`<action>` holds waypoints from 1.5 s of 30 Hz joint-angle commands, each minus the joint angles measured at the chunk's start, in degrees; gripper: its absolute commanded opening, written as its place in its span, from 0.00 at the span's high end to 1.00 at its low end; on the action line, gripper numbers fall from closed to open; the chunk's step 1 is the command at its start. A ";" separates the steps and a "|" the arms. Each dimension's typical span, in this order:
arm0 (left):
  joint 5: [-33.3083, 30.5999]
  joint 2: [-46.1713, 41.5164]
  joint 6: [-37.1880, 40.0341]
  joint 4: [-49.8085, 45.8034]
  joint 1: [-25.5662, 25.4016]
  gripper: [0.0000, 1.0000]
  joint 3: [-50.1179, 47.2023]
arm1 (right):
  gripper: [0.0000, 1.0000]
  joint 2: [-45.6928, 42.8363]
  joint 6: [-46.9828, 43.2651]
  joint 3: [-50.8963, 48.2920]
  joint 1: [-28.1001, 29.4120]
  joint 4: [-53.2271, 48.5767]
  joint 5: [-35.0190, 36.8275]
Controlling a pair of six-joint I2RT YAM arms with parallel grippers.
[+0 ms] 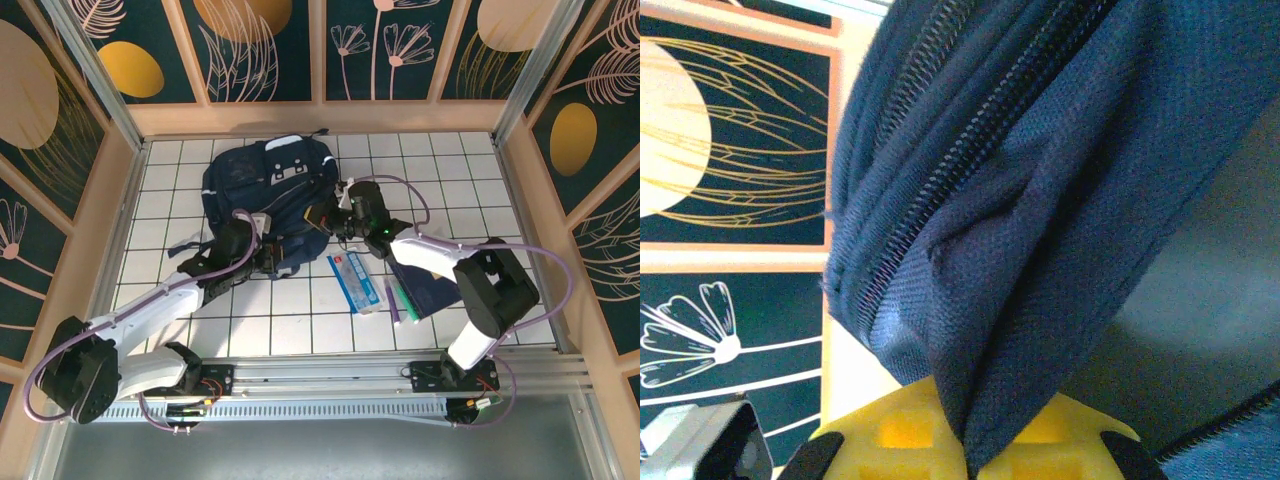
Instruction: Pack the student bag
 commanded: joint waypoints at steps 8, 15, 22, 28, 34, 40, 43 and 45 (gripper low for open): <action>-6.03 -7.95 4.97 -7.74 3.63 1.00 -1.56 | 1.00 -2.84 -5.91 0.14 -4.19 -0.86 -2.82; -14.31 -7.76 -1.06 -17.87 10.66 1.00 -2.10 | 1.00 -5.64 -10.79 0.06 -8.32 -6.08 -2.25; -3.15 -1.99 -2.77 -14.97 11.04 1.00 -1.51 | 1.00 -3.01 -16.44 1.64 -10.75 -10.12 -0.99; 6.60 -1.97 1.65 -11.64 7.62 1.00 5.07 | 0.50 -1.35 -9.84 2.08 -7.89 -4.31 -1.17; 13.26 -2.44 -2.54 -4.92 6.68 1.00 6.29 | 0.31 -3.64 10.02 2.09 -0.80 -9.41 4.03; 16.40 -0.08 -2.96 0.30 4.04 1.00 5.73 | 0.38 0.06 18.31 3.98 4.09 -11.54 9.25; 15.67 -0.30 -2.76 0.73 3.92 1.00 5.50 | 0.86 0.82 19.45 3.77 3.57 -8.25 9.08; 10.78 -1.58 -0.84 -1.64 4.05 1.00 5.10 | 1.00 0.05 18.52 4.36 3.50 -8.36 9.68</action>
